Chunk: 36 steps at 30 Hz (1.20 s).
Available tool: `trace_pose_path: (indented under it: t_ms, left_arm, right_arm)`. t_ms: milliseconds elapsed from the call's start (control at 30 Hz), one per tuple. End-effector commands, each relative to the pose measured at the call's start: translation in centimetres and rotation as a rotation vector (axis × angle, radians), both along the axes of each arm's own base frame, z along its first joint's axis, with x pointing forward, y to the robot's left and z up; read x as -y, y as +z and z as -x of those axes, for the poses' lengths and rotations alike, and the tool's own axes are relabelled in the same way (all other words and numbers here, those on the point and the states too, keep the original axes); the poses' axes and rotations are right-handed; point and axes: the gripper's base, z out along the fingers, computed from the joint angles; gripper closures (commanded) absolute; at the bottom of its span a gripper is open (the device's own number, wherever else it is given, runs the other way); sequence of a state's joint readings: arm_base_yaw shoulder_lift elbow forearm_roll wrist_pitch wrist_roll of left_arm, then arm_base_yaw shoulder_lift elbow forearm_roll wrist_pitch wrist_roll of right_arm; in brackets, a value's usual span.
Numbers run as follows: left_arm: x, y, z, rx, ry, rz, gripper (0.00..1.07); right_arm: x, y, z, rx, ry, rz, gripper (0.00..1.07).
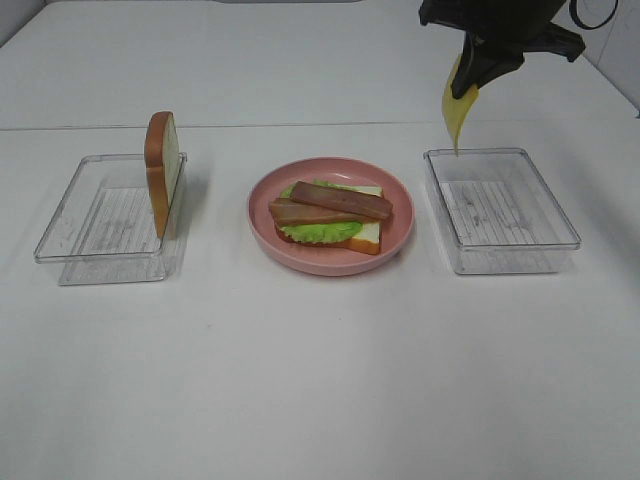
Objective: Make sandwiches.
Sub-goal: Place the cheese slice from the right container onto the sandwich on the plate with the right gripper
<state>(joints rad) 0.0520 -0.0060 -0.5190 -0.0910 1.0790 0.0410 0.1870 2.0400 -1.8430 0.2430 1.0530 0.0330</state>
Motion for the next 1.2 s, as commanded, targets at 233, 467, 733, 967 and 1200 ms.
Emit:
trace_pose_path:
  t_ms: [233, 467, 733, 967, 1200]
  left_arm:
    - [0.1, 0.0, 0.2, 0.025, -0.009, 0.010, 0.08]
    - [0.1, 0.0, 0.2, 0.025, -0.009, 0.010, 0.08]
    - [0.1, 0.0, 0.2, 0.025, -0.009, 0.010, 0.08]
    - [0.1, 0.0, 0.2, 0.026, -0.009, 0.011, 0.08]
    - [0.1, 0.0, 0.2, 0.026, -0.009, 0.011, 0.08]
  right_arm:
    - [-2.2, -2.8, 4.6, 0.044, 0.022, -0.421, 1.07]
    - [-2.5, -4.6, 4.3, 0.035, -0.038, -0.484, 1.07]
    - [-4.4, -8.0, 3.3, -0.067, -0.028, -0.731, 1.07]
    - [-7.5, -10.5, 3.5, -0.115, 0.017, -0.764, 1.07]
    - [-9.1, -13.6, 2.7, -0.169, 0.004, -0.744, 1.07]
